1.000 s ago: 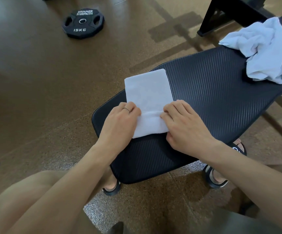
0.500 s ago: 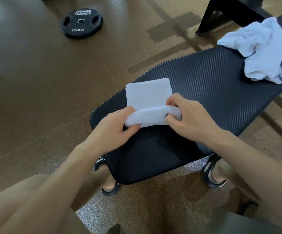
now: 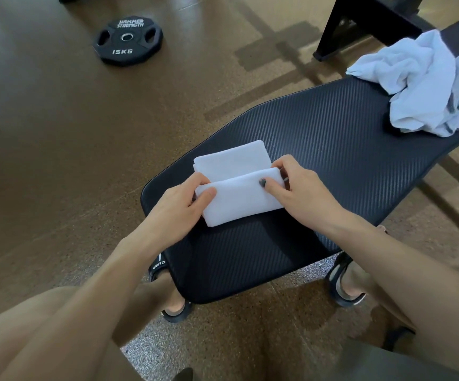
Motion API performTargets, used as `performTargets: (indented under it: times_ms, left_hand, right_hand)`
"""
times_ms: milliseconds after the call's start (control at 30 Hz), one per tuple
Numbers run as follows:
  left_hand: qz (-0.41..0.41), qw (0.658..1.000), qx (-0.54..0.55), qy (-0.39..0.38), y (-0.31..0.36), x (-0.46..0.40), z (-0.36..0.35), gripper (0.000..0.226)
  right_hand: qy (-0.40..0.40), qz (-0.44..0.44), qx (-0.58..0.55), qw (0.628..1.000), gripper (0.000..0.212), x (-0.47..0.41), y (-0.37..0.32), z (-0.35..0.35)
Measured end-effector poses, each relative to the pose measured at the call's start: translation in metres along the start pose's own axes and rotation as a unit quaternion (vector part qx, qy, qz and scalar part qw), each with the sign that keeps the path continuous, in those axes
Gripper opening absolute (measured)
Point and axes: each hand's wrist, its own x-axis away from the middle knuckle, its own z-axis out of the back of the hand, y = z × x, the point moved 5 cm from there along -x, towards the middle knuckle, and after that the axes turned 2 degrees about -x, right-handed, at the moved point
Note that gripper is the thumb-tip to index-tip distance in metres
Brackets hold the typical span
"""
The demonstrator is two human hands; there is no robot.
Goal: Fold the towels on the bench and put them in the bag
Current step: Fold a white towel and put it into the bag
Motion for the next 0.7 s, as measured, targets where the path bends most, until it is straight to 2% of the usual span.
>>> performTargets:
  times_ms: [267,367,467,567,633,700]
  left_hand:
    - [-0.007,0.994,-0.103,0.043,0.005,-0.007,-0.010,0.014]
    - [-0.064,0.969,-0.216,0.100,0.012,-0.001,-0.015,0.022]
    - [-0.128,0.919,-0.332,0.171,0.018,0.001,-0.013,0.020]
    - [-0.195,0.884,-0.391,0.166,0.025,0.002,-0.021,0.026]
    - [-0.238,0.879,-0.381,0.161,0.031,0.005,-0.023,0.019]
    - [-0.235,0.895,-0.344,0.161,0.032,0.007,-0.019,0.013]
  right_hand:
    - [0.047,0.025,0.027,0.998,0.017,-0.002,-0.005,-0.004]
    - [0.070,0.056,0.076,0.993,0.013,0.000,-0.007,-0.007]
    - [0.111,0.137,0.210,0.962,0.009,0.001,-0.013,-0.012]
    - [0.153,0.211,0.335,0.906,0.011,0.005,-0.016,-0.017]
    - [0.167,0.263,0.343,0.886,0.005,0.010,-0.022,-0.018]
    - [0.143,0.299,0.321,0.887,0.006,0.012,-0.024,-0.015]
